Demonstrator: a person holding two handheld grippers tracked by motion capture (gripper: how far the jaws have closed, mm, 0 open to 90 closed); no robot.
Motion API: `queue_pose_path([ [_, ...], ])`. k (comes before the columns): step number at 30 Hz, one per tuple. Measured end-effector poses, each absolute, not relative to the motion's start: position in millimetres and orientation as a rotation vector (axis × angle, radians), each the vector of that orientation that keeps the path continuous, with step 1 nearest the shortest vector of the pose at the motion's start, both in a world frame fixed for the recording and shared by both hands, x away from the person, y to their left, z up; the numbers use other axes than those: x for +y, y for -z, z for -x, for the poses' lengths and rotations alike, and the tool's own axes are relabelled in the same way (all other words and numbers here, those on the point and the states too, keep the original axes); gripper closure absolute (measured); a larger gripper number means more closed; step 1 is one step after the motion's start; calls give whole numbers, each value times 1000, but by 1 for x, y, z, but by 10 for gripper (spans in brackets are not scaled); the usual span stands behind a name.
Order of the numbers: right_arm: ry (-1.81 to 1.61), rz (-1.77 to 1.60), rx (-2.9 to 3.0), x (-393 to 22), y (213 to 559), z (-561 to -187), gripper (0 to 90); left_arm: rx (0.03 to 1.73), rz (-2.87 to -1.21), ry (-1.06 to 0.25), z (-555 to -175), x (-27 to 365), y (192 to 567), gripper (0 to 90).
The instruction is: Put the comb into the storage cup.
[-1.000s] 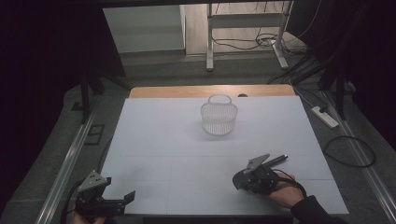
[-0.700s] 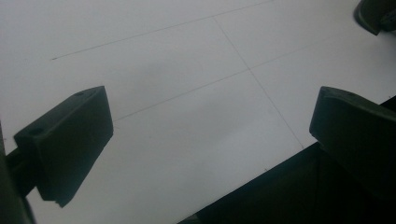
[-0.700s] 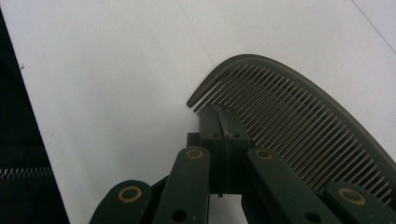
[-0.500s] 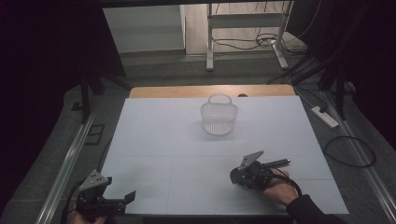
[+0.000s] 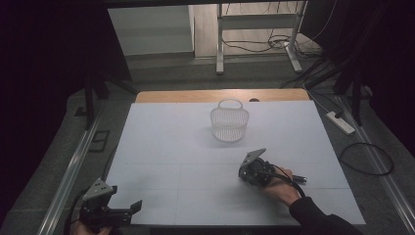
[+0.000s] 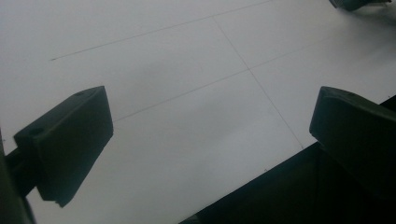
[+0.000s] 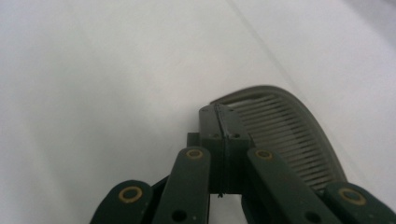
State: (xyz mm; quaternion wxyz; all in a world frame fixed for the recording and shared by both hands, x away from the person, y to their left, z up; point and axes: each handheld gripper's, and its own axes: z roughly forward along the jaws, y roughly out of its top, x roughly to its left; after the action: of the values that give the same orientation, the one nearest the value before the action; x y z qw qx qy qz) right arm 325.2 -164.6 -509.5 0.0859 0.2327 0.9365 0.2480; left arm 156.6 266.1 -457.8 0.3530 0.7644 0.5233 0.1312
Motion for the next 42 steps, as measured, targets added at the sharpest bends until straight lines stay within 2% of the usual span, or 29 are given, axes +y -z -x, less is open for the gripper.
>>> queue_pose_path([
  [21,-752,-797,2690,-158,512,-375,894,1361,-1973,-331,-157,267,458,2],
  [30,-809,-822,2670,-158,502,-369,891,1361,-1969,-330,-157,267,458,3],
  [42,-879,-849,2658,-184,471,-338,684,1359,-1960,-331,-156,268,458,4],
])
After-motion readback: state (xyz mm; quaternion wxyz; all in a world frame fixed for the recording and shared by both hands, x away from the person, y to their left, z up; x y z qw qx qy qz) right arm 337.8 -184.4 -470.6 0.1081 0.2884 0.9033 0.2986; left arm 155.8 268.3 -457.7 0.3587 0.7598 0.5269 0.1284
